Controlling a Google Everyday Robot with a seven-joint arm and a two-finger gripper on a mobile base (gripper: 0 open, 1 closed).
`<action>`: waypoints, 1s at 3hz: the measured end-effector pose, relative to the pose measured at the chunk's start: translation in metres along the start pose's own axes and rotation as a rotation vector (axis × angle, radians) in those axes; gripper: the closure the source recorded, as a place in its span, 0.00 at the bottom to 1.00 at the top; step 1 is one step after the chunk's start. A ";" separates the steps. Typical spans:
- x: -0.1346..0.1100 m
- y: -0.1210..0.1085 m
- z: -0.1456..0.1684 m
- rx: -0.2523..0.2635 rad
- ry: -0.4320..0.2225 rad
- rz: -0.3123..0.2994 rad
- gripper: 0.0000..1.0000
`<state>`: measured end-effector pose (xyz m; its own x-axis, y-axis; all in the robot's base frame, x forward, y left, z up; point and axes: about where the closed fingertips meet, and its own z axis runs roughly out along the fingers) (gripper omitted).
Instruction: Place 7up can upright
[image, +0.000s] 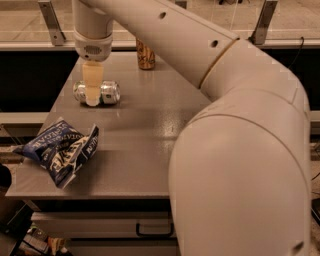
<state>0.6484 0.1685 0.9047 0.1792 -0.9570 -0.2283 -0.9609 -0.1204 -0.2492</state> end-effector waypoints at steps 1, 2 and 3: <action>-0.002 0.000 0.010 -0.017 0.056 -0.002 0.00; -0.001 -0.002 0.017 -0.025 0.102 0.036 0.00; -0.002 -0.009 0.020 -0.019 0.132 0.077 0.00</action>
Offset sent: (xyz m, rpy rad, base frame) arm 0.0068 0.0017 -0.0174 -0.1499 0.0444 -0.1187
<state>0.6609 0.1770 0.8882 0.0766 -0.9899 -0.1196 -0.9748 -0.0491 -0.2178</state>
